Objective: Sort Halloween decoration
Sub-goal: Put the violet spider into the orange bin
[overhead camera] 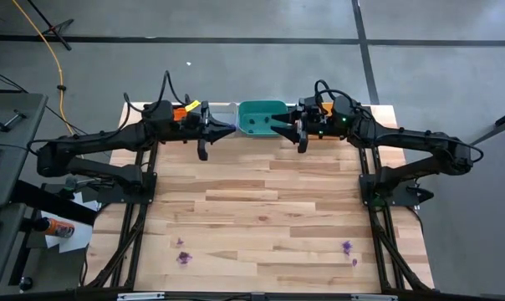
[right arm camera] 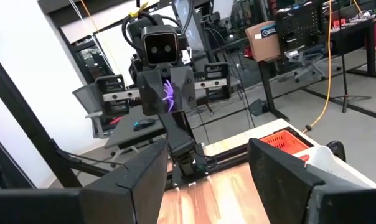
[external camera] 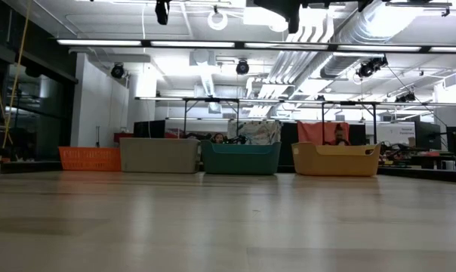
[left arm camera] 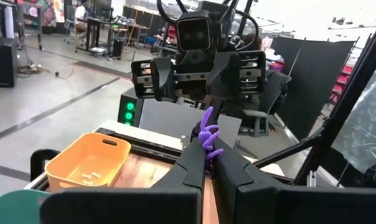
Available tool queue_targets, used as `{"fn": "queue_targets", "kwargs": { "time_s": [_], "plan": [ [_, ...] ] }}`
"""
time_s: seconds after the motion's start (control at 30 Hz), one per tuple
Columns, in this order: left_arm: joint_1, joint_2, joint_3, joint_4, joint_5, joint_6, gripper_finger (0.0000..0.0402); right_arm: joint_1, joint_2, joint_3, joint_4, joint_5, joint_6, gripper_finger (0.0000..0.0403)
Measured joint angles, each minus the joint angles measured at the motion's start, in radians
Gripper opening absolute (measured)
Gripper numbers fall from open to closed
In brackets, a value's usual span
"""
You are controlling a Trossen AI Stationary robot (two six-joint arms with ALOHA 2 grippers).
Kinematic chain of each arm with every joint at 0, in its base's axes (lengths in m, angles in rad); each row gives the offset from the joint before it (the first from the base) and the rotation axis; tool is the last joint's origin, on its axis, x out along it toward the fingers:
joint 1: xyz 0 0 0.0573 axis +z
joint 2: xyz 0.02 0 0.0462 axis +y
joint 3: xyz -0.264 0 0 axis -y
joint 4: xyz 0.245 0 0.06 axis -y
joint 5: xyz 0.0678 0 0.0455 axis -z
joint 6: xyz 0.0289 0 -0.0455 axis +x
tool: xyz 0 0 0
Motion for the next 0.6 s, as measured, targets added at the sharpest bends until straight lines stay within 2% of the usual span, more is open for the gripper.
{"fn": "queue_targets", "kwargs": {
  "time_s": [0.07, 0.13, 0.3, 0.4, 0.6],
  "plan": [
    [0.0, -0.007, 0.0, -0.009, -0.007, -0.002, 0.0, 0.0, 0.0, 0.0, 0.0, 0.0, 0.001, 0.0216],
    [-0.001, -0.021, 0.0, -0.033, -0.063, -0.005, 0.0, 0.0, 0.0, 0.0, 0.0, 0.0, 0.001, 0.0216],
    [0.069, -0.061, 0.0, -0.249, -0.32, -0.02, 0.0, 0.0, 0.0, 0.0, -0.023, 0.003, 0.006, 0.0216],
    [0.185, -0.065, 0.0, -0.415, -0.447, -0.083, 0.0, 0.0, 0.0, 0.0, -0.058, 0.004, 0.017, 0.0216],
    [0.521, -0.013, -0.001, -0.808, -0.501, -0.136, 0.0, 0.0, 0.0, 0.0, -0.128, 0.069, 0.032, 0.0216]
  ]
}}
